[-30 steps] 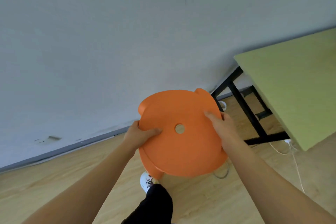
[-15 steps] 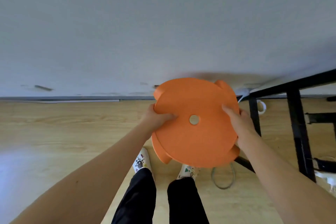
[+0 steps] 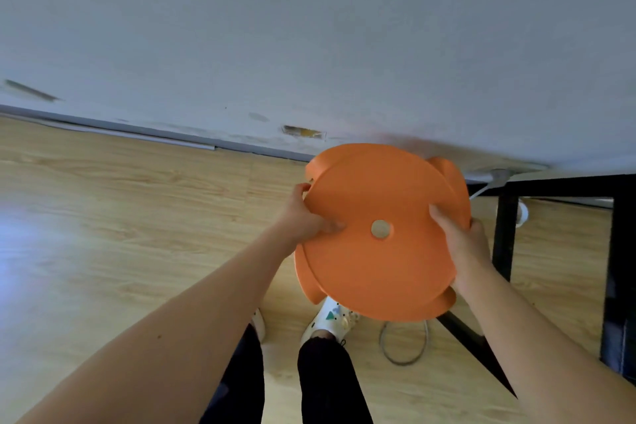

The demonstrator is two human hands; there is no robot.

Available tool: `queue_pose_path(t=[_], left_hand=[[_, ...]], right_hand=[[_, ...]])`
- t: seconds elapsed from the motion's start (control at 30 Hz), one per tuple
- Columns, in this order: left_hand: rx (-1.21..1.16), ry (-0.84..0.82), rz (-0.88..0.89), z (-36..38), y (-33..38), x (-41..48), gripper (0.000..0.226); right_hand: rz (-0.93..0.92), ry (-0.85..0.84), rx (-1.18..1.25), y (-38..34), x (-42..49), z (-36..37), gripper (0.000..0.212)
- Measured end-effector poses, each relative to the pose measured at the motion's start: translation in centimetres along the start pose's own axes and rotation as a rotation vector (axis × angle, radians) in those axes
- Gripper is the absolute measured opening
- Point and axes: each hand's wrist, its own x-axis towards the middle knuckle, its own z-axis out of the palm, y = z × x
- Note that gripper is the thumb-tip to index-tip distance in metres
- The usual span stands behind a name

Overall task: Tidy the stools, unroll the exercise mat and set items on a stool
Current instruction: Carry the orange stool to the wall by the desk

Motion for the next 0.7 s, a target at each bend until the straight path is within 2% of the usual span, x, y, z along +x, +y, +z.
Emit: queue_pose_path(t=[0.2, 0.3, 0.4, 0.5, 0.63, 0.7], left_hand=[[0.173, 0.006, 0.002, 0.2, -1.5, -2.1, 0.107], [0.217, 0.088, 0.021, -0.5, -0.5, -4.1, 0.107], [0.293, 0.169, 0.13, -2.2, 0.7, -7.1, 0.095], [0.349, 0.189, 0.265, -5.3, 1.5, -11.1, 0.079], [0.345, 0.236, 0.363, -11.1, 1.4, -16.8, 0.064], [0.298, 0.275, 0.379, -14.6, 1.0, -19.6, 0.06]], right_hand=[[-0.049, 0.01, -0.161, 0.5, -1.9, -0.2, 0.079], [-0.194, 0.07, -0.316, -0.9, -4.4, -0.4, 0.071], [-0.427, 0.126, -0.505, -2.9, -8.0, 0.3, 0.06], [-0.607, 0.052, -0.613, -5.3, -13.0, 2.3, 0.048], [-0.776, -0.156, -0.637, -8.2, -21.0, 7.0, 0.025], [-0.839, -0.249, -0.682, -9.5, -25.1, 10.0, 0.025]])
